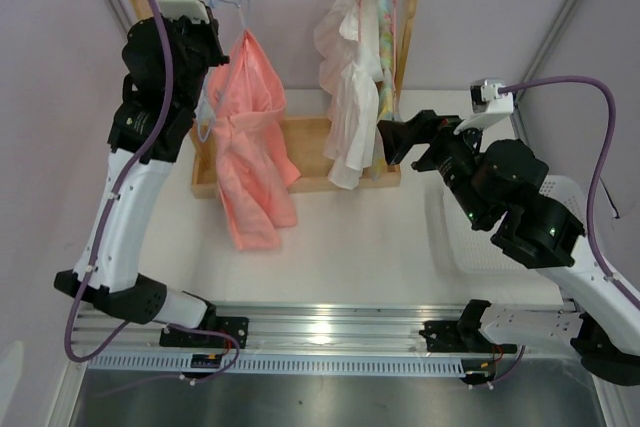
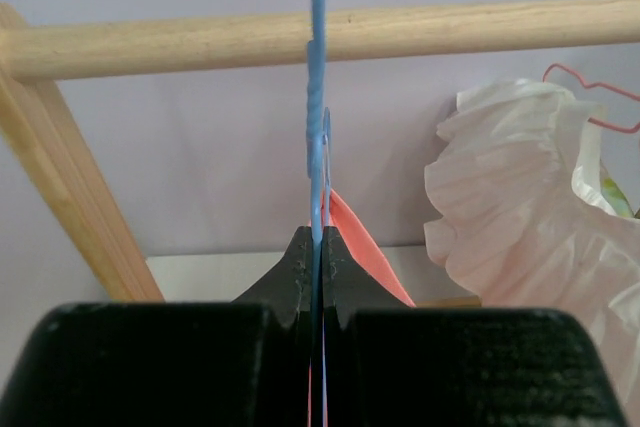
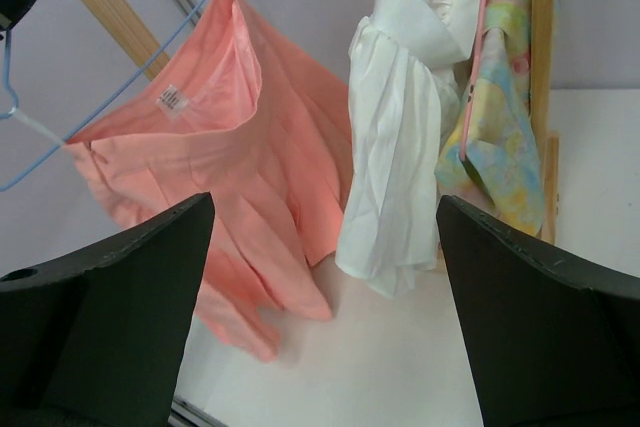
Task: Place the skirt on the hanger
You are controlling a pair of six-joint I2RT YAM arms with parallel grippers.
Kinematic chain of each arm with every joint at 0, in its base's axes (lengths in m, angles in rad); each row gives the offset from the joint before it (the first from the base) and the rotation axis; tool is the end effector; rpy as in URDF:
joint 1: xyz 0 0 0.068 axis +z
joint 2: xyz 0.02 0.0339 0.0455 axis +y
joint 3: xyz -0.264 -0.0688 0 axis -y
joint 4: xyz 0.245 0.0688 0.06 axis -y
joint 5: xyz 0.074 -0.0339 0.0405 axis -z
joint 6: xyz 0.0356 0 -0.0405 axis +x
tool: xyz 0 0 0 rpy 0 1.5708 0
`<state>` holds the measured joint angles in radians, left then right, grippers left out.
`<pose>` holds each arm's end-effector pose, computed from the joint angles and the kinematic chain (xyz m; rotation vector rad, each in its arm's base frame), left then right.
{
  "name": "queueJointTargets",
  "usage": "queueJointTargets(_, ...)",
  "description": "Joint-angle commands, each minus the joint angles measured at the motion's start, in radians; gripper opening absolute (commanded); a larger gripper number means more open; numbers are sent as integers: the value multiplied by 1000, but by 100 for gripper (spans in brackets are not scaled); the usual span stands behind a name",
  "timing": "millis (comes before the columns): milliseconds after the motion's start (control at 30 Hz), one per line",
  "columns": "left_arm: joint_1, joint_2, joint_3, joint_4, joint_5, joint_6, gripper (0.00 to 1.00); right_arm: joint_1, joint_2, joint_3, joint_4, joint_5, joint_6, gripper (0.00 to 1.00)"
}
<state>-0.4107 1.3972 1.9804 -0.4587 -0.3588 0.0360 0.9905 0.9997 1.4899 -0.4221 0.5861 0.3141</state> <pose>0.2364 -0.0893 0.5719 0.0301 1.4541 -0.0468 0.1089 0.1302 0.5109 -0.0398 1.5439 0.6026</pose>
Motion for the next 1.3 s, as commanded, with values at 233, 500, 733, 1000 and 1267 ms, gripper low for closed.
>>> queueJointTargets(233, 240, 114, 132, 85, 343, -189, 0, -110, -30, -62, 9, -137, 17, 100)
queueJointTargets(500, 285, 164, 144, 78, 414, -214, 0, -170, -38, -111, 40, -193, 34, 99)
queueJointTargets(733, 285, 142, 22, 66, 396, -248, 0, -199, -53, -148, 45, -227, 56, 100)
queueJointTargets(1000, 285, 33, -195, 106, 409, -262, 25, -213, -62, -194, 51, -241, 80, 99)
queueJointTargets(1267, 283, -108, -298, 43, 399, -286, 58, -237, -59, -238, 49, -256, 101, 99)
